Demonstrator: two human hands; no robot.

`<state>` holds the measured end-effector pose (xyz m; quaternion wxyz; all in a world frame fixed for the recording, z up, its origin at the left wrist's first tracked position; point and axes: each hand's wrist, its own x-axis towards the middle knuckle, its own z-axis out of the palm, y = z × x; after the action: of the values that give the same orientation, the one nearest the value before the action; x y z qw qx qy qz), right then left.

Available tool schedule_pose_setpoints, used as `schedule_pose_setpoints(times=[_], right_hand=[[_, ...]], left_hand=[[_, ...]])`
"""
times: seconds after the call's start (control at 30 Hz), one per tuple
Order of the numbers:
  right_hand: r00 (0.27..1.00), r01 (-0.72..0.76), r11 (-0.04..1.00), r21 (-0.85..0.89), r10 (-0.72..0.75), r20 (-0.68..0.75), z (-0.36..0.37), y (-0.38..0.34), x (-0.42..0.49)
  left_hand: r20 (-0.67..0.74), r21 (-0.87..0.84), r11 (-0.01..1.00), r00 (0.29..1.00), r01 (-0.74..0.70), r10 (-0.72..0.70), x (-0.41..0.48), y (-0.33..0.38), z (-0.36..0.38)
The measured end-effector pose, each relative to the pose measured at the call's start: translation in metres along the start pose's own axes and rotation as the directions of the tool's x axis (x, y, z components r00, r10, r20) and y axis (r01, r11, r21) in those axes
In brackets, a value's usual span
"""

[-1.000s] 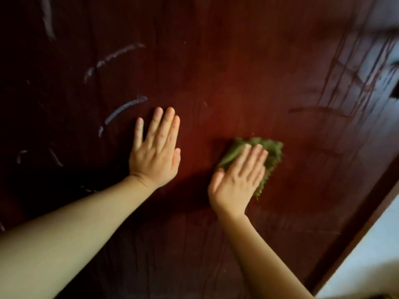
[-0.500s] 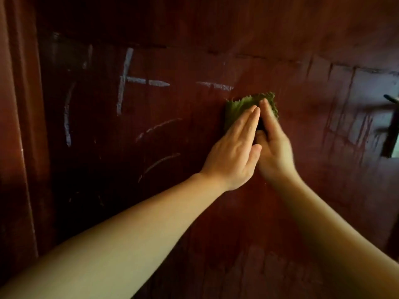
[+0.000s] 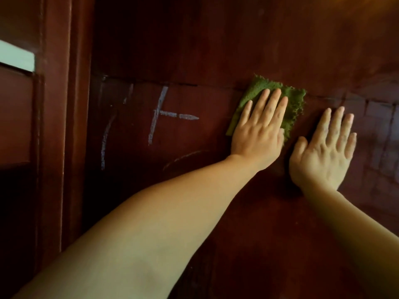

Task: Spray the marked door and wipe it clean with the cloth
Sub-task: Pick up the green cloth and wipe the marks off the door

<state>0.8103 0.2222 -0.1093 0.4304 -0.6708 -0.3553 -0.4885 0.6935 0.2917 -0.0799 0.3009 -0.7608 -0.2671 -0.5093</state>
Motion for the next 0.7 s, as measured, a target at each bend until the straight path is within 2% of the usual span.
schedule_pose_setpoints(times=[0.2, 0.33, 0.43, 0.6, 0.7], right_hand=[[1.0, 0.013, 0.999, 0.05, -0.013, -0.018, -0.002, -0.029, -0.002], [0.993, 0.101, 0.98, 0.172, -0.089, -0.077, 0.001, -0.106, 0.009], [0.99, 0.125, 0.983, 0.133, -0.115, -0.076, 0.014, -0.129, 0.013], [0.989, 0.138, 0.99, 0.003, -0.137, -0.055, 0.029, -0.123, 0.007], [0.988, 0.146, 0.989, -0.006, -0.146, -0.058, 0.028, -0.124, 0.006]], left_hand=[[0.003, 0.058, 0.998, 1.0, 0.008, -0.008, 0.0, -0.017, -0.002], [-0.012, 0.059, 0.995, 0.997, 0.079, -0.078, -0.001, -0.086, -0.008], [0.0, 0.109, 0.978, 0.983, 0.181, -0.182, -0.014, -0.157, -0.019], [-0.028, 0.096, 0.878, 0.883, 0.469, -0.469, -0.066, -0.267, -0.023], [-0.006, 0.075, 0.782, 0.785, 0.618, -0.62, -0.08, -0.27, -0.022]])
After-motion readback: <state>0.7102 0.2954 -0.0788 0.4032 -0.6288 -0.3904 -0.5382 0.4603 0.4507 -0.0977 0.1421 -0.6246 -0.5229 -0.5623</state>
